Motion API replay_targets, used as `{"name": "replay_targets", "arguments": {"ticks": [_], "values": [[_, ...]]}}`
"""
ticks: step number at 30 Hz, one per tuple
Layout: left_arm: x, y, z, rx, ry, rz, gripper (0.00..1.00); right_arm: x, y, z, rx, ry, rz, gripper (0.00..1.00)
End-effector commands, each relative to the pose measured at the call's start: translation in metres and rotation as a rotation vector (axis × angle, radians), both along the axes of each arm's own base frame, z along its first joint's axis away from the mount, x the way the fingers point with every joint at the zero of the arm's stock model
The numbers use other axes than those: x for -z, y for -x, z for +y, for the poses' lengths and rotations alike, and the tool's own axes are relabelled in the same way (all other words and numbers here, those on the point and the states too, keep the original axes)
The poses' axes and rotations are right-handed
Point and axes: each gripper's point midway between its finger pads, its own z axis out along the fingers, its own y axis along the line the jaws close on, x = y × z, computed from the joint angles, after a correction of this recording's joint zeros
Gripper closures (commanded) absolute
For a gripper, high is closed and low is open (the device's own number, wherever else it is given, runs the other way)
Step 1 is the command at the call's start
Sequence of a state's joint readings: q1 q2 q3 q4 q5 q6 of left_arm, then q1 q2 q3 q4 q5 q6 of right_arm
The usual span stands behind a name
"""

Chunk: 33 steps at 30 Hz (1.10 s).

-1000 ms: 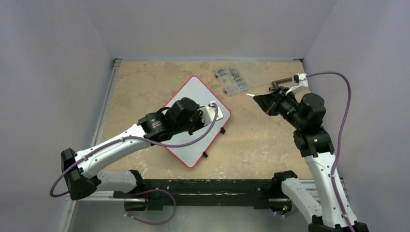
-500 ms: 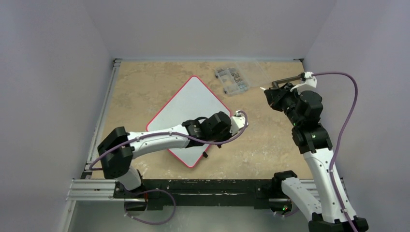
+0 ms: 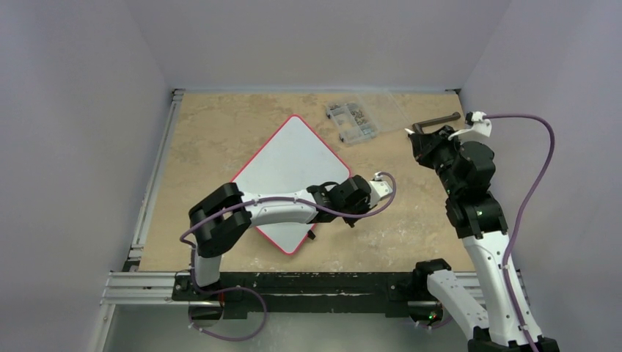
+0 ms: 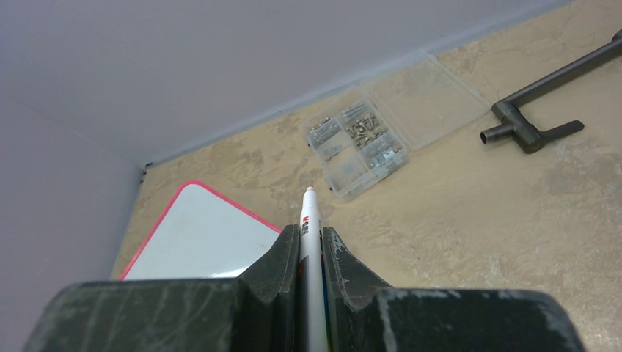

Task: Write a sentence on the whiteboard
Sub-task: Place the pen cap at the center of the board.

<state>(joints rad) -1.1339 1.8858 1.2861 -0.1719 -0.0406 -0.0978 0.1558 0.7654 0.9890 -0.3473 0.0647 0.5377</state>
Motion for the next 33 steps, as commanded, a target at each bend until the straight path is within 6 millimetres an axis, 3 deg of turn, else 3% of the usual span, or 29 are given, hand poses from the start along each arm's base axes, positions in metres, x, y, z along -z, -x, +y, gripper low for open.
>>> {"name": "replay_targets", "arguments": {"ticks": [1, 6, 13, 15, 21, 25, 27, 33], "values": [[-0.016, -0.01, -0.023, -0.024, 0.082, -0.025, 0.91, -0.023, 0.001, -0.005, 0.022, 0.004, -0.067, 1.0], [-0.008, -0.011, -0.024, -0.017, 0.081, -0.033, 0.71, -0.023, 0.002, -0.004, 0.015, 0.002, -0.068, 1.0], [-0.009, -0.009, -0.025, 0.005, 0.088, -0.036, 0.55, -0.022, 0.002, -0.003, 0.008, 0.002, -0.063, 1.0], [-0.02, -0.007, -0.024, 0.009, 0.105, -0.043, 0.46, -0.023, 0.002, -0.002, 0.006, 0.003, -0.067, 1.0], [-0.072, -0.001, -0.004, 0.024, 0.164, -0.082, 0.05, -0.028, -0.001, 0.0, -0.008, 0.012, -0.08, 1.0], [-0.105, 0.002, 0.027, 0.029, 0.187, -0.069, 0.0, -0.033, -0.004, -0.005, 0.013, 0.037, -0.098, 1.0], [-0.125, -0.002, 0.051, -0.005, 0.207, -0.064, 0.0, -0.035, -0.005, -0.001, -0.011, 0.038, -0.109, 1.0], [-0.194, -0.018, 0.151, -0.163, 0.234, -0.108, 0.0, -0.03, -0.014, 0.029, -0.17, 0.013, -0.122, 1.0]]}}
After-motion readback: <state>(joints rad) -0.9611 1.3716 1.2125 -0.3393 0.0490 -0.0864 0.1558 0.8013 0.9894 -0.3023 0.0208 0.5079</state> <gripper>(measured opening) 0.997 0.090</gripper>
